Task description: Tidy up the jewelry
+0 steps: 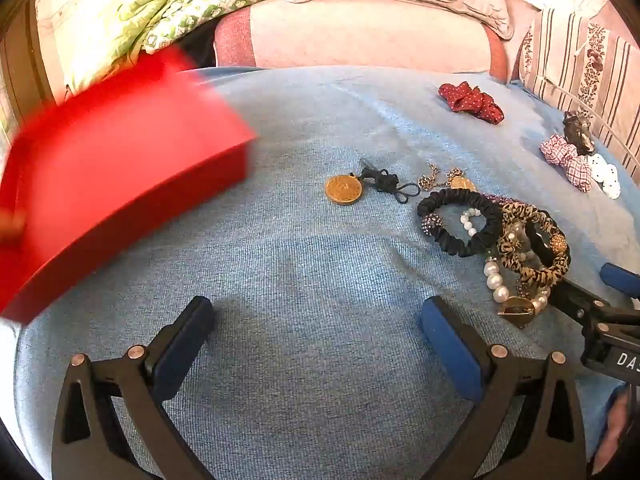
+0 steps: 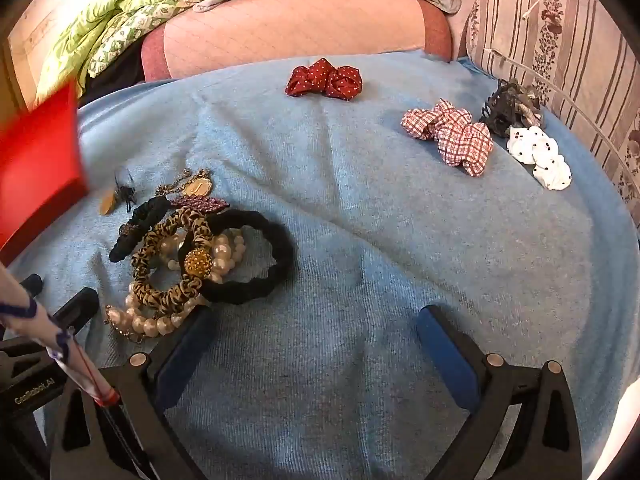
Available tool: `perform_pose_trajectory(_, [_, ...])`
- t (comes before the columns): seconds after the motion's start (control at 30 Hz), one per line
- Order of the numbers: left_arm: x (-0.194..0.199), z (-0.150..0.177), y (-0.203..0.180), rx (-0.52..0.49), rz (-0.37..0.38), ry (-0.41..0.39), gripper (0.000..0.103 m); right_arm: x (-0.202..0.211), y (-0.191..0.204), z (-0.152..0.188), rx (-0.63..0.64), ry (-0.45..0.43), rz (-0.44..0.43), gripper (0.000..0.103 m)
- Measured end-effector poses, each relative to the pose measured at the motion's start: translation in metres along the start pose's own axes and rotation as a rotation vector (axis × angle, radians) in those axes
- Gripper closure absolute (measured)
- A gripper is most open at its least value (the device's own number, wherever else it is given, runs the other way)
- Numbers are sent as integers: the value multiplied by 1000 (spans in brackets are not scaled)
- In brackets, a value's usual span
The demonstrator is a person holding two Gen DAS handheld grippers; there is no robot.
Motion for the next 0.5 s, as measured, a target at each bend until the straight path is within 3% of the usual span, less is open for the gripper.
perform_pose_trajectory(0.33, [1,2,-1,0,1,-5,0,17,-10,7,-29,-2,0,0])
perform_pose_trajectory(0.5, [2,3,-2,-1,2,-6,0,48,-23,9,-63,-72,-23,0])
Point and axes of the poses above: each gripper's, at about its wrist camera, not at the fingertips, and x roughly against the way its jaws point, y to its left, z to its underside, the point moved 7 cm from there along -x, roughly the way its jaws point
